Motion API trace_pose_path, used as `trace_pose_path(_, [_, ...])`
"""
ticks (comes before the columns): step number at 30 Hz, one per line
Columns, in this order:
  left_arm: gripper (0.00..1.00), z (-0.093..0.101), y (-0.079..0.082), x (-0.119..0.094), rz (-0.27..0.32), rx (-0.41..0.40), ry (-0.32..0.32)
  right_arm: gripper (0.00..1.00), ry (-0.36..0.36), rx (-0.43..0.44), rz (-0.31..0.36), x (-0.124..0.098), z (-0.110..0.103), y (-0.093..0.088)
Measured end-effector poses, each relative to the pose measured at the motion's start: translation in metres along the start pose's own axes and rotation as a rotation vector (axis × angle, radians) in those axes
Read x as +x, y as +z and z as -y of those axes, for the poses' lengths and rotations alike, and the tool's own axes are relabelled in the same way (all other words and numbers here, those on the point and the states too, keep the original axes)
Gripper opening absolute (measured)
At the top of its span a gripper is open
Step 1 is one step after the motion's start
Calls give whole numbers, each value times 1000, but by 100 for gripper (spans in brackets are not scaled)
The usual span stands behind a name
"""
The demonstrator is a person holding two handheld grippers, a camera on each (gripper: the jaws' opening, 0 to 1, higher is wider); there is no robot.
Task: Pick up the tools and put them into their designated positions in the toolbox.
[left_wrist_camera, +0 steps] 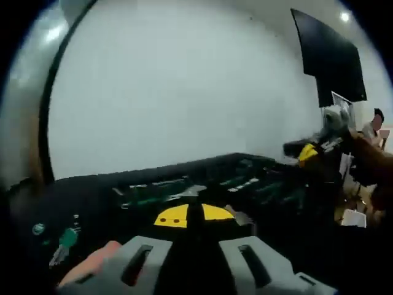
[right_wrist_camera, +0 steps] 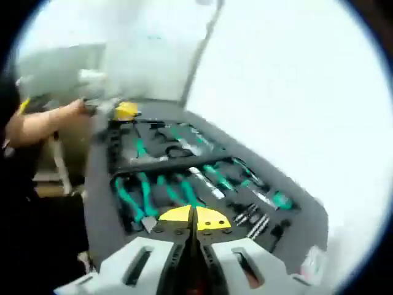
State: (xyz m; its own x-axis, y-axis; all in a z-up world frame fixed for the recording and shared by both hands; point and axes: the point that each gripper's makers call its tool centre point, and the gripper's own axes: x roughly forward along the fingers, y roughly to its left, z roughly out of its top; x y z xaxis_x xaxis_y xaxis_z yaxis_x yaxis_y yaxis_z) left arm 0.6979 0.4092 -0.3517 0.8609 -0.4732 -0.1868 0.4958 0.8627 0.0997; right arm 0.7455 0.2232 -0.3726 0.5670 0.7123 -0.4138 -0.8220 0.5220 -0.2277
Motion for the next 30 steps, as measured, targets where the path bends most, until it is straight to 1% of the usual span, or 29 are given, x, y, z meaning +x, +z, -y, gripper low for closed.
trace_pose_path(1, [8, 17, 4, 13, 3, 14, -27, 0, 45, 16, -46, 10, -10, -13])
trace_pose_path(2, [7, 43, 7, 30, -3, 16, -84, 0, 46, 20, -64, 15, -12, -17])
trace_pose_path(3, [6, 60, 3, 41, -41, 39, -134, 0, 60, -5, -113, 19, -15, -27])
trace_pose_path(4, [6, 77, -7, 54, -115, 88, -189, 0, 79, -11, -148, 20, -19, -32])
trace_pose_path(5, [5, 85, -13, 62, -150, 118, -213, 0, 132, -16, -210, 18, -28, -42])
trace_pose_path(6, [4, 94, -21, 75, -178, 147, -264, 0, 140, -23, -186, 17, -29, -37])
trace_pose_path(7, [4, 103, -27, 80, -210, 162, -309, 0, 147, -37, -216, 11, -28, -36])
trace_pose_path(8, [4, 110, -30, 85, -219, 177, -343, 0, 148, -39, -230, 10, -28, -37])
trace_pose_path(9, [4, 116, -31, 91, -213, 212, -375, 0, 123, -127, -280, 5, -20, -42])
trace_pose_path(10, [4, 123, -27, 97, -187, 224, -405, 0, 117, -144, -295, 4, -18, -44])
trace_pose_path(11, [4, 125, -29, 98, -211, 212, -418, 0, 101, -226, -300, 3, -14, -44])
trace_pose_path(12, [4, 127, -28, 99, -214, 219, -430, 0, 84, -276, -215, 4, -9, -32])
trace_pose_path(13, [4, 127, -28, 102, -214, 220, -448, 0, 40, -231, -151, 4, -2, -20])
trace_pose_path(14, [4, 127, -27, 103, -216, 214, -460, 0, 2, -85, -119, 0, 2, -11])
trace_pose_path(15, [4, 126, -28, 103, -226, 187, -474, 0, -26, -5, -87, -2, 5, -5])
trace_pose_path(16, [4, 126, -28, 103, -230, 176, -479, 0, -88, 73, -24, -3, 13, 4])
trace_pose_path(17, [4, 125, -28, 103, -229, 171, -481, 0, -149, 113, 0, -3, 20, 6])
trace_pose_path(19, [4, 126, -28, 102, -214, 190, -466, 0, -150, 126, -4, -3, 5, -2])
trace_pose_path(20, [4, 123, -27, 100, -208, 266, -462, 0, -148, 161, 41, -4, -4, 0])
trace_pose_path(21, [4, 114, -28, 93, -237, 381, -447, 0, -159, 174, 69, -6, -7, 2])
trace_pose_path(22, [4, 107, -20, 88, -213, 418, -432, 0, -188, 190, 90, -9, -8, 1])
trace_pose_path(23, [4, 109, -9, 81, -161, 422, -439, 0, -216, 198, 96, -13, -5, -1])
trace_pose_path(24, [4, 112, 4, 69, -100, 393, -508, 0, -241, 202, 111, -16, -2, -1])
trace_pose_path(25, [6, 111, 4, 64, -114, 339, -527, 0, -278, 209, 140, -23, 5, -2])
trace_pose_path(26, [9, 106, -8, 63, -194, 413, -544, 0, -295, 217, 151, -26, 11, -4])
trace_pose_path(27, [9, 105, -15, 64, -221, 506, -565, 0, -314, 255, 163, -31, 19, -7])
trace_pose_path(28, [9, 108, -21, 69, -224, 612, -639, 0, -319, 299, 172, -33, 23, -10])
trace_pose_path(29, [9, 111, -24, 72, -234, 591, -679, 0, -320, 344, 185, -33, 27, -11])
trace_pose_path(30, [9, 117, -27, 77, -246, 536, -731, 0, -321, 381, 192, -34, 30, -13])
